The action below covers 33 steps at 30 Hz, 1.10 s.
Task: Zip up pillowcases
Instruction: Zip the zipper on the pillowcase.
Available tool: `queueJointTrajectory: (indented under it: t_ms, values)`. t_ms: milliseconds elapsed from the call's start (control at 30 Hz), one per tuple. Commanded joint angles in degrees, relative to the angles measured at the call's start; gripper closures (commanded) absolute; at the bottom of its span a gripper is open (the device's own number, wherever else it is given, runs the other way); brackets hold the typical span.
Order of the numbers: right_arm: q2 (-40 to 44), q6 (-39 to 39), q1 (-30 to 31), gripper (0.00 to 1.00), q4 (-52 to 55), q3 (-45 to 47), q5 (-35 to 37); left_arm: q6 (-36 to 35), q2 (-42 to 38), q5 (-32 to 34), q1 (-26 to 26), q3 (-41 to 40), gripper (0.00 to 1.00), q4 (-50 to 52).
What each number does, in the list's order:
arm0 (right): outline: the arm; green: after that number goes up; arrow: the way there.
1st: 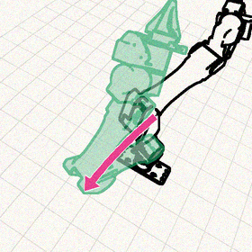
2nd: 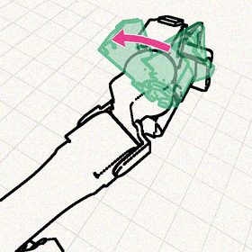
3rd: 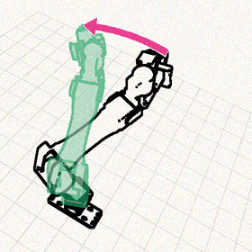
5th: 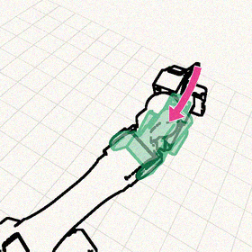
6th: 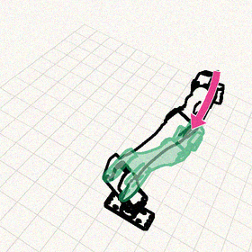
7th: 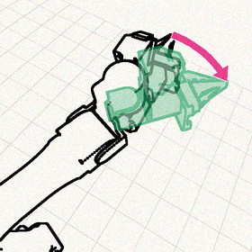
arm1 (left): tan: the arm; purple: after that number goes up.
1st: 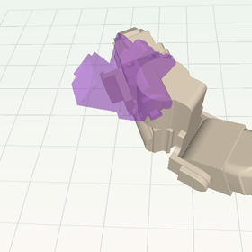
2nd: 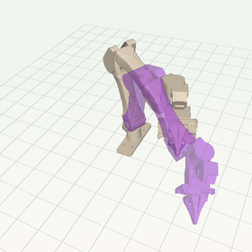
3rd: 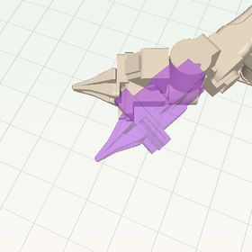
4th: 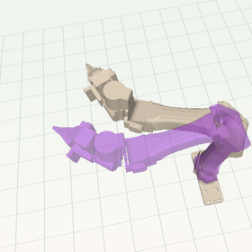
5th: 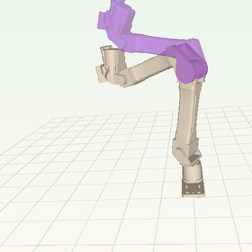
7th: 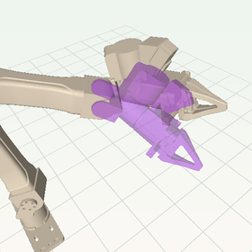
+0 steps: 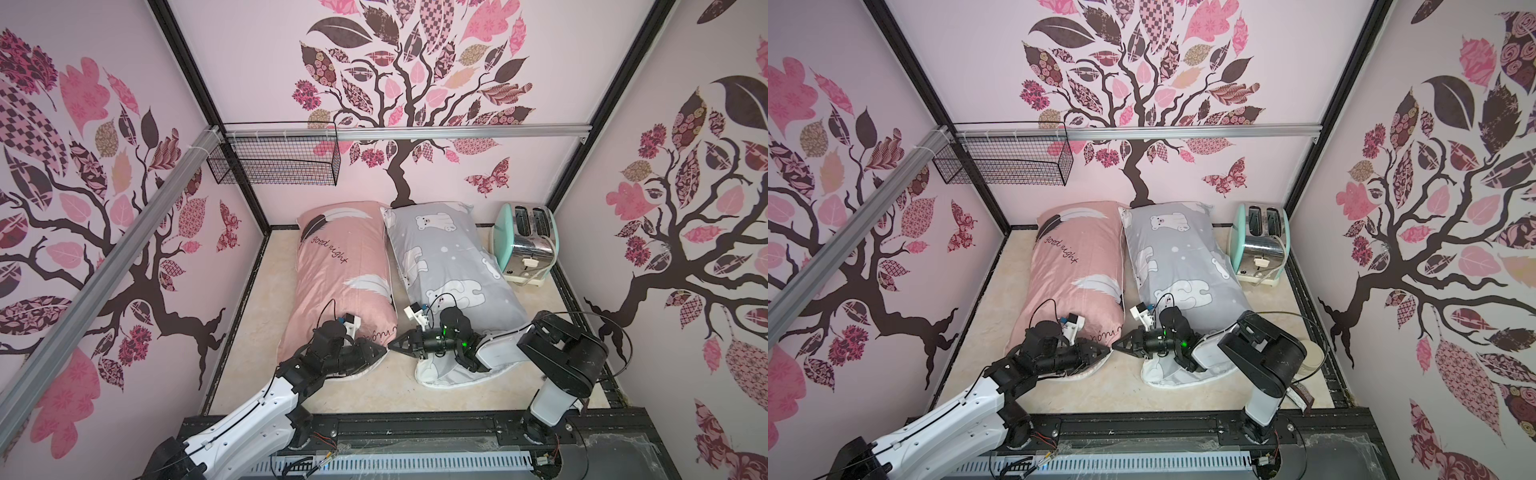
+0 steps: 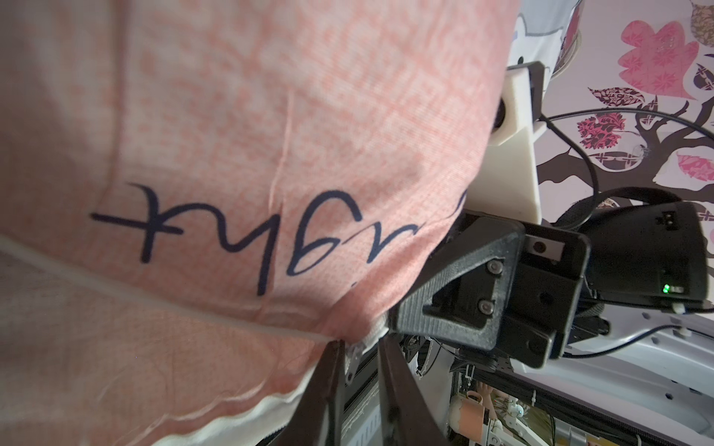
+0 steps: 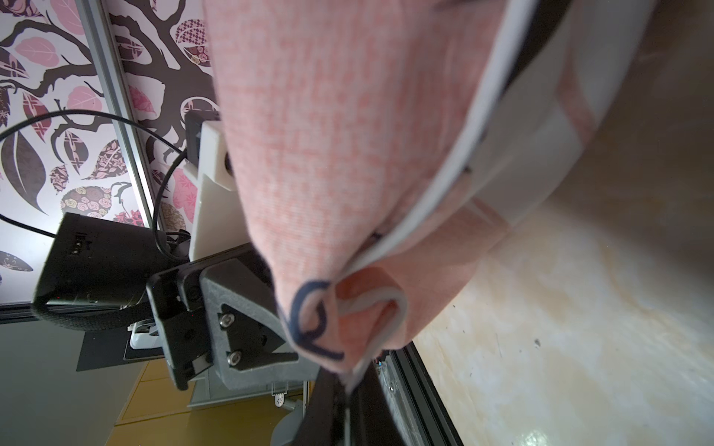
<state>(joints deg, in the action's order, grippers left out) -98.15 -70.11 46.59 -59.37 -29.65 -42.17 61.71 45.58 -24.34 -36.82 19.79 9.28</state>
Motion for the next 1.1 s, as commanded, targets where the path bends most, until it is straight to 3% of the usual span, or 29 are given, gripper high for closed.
queueJointTrajectory:
  t_ms: [0, 500, 767, 1067]
  values:
    - [-0.29, 0.41, -0.06, 1.00, -0.80, -0.22, 0.04, -0.43, -0.80, 0.78, -0.28, -0.21, 0.80, -0.20]
    - [1.83, 3.76, -0.09, 1.00, 3.53, -0.73, 0.32, -2.02, -0.17, 2.95, -0.27, 0.42, 1.00, 2.33]
    - [11.28, 18.38, -0.91, 1.00, 26.82, -6.52, 5.34, -3.61, 0.16, 4.62, -0.28, 0.82, 1.00, 4.30]
    - [20.48, 30.92, -6.57, 1.00, 47.73, -12.88, 11.15, -5.72, -0.53, 8.48, -0.21, 1.56, 1.00, 9.99]
